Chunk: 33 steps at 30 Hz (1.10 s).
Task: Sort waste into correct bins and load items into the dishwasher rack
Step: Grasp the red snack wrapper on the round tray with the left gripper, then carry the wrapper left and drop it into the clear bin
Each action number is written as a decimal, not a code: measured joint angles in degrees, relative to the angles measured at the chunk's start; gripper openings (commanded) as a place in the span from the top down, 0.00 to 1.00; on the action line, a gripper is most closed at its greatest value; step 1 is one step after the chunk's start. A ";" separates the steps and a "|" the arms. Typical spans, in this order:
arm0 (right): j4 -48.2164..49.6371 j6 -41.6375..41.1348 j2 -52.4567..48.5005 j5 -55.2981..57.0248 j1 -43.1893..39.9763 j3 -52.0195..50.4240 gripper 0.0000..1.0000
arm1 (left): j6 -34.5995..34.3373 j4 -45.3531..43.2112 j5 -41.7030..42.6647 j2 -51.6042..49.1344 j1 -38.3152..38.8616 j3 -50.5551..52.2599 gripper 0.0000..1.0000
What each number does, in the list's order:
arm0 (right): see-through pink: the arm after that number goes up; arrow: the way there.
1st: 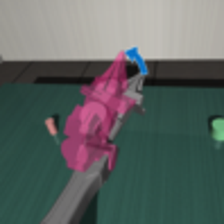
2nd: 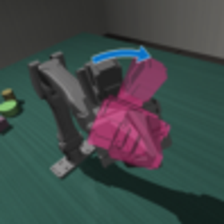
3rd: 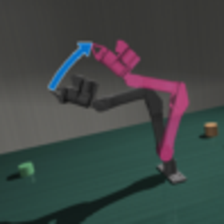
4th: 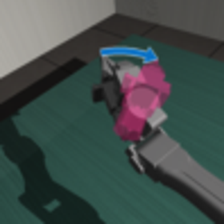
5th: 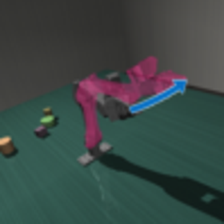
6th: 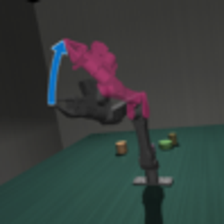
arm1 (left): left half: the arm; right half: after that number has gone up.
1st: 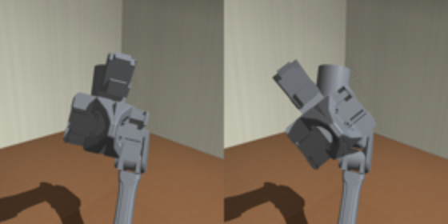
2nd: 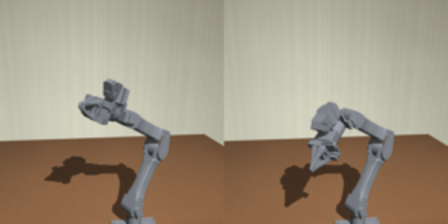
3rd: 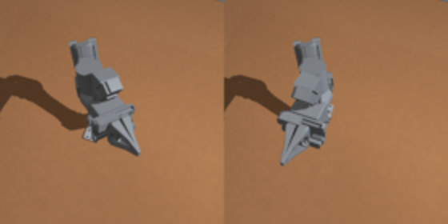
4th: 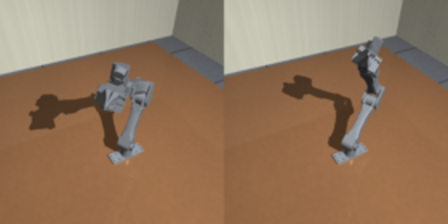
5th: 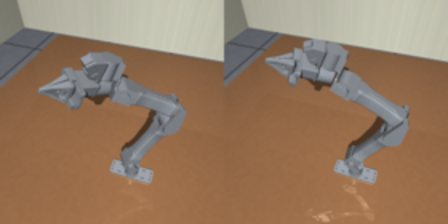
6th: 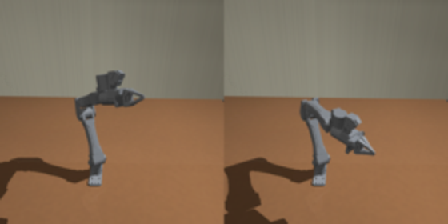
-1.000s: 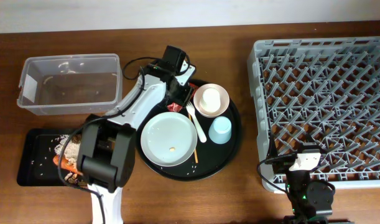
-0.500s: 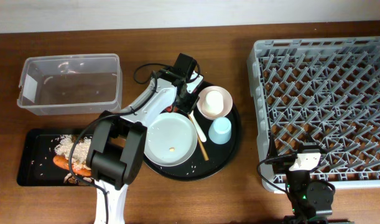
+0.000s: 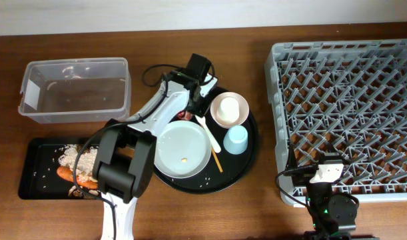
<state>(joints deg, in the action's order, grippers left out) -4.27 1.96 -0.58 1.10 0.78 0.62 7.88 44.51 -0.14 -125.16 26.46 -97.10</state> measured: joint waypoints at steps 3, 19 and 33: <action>0.00 0.02 0.00 0.00 0.00 0.00 0.01 | -0.42 1.16 3.19 0.09 0.00 -2.05 0.99; 0.00 0.00 0.00 -0.02 0.00 0.00 0.01 | -29.75 2.03 8.26 17.25 -27.41 -2.97 0.99; 0.00 0.00 0.00 -0.02 0.00 0.00 0.01 | -39.67 3.74 13.38 17.25 -42.60 -2.95 0.01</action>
<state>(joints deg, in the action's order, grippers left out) -4.27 1.96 -0.58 1.08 0.78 0.62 -31.79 48.25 13.23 -107.92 -16.14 -100.05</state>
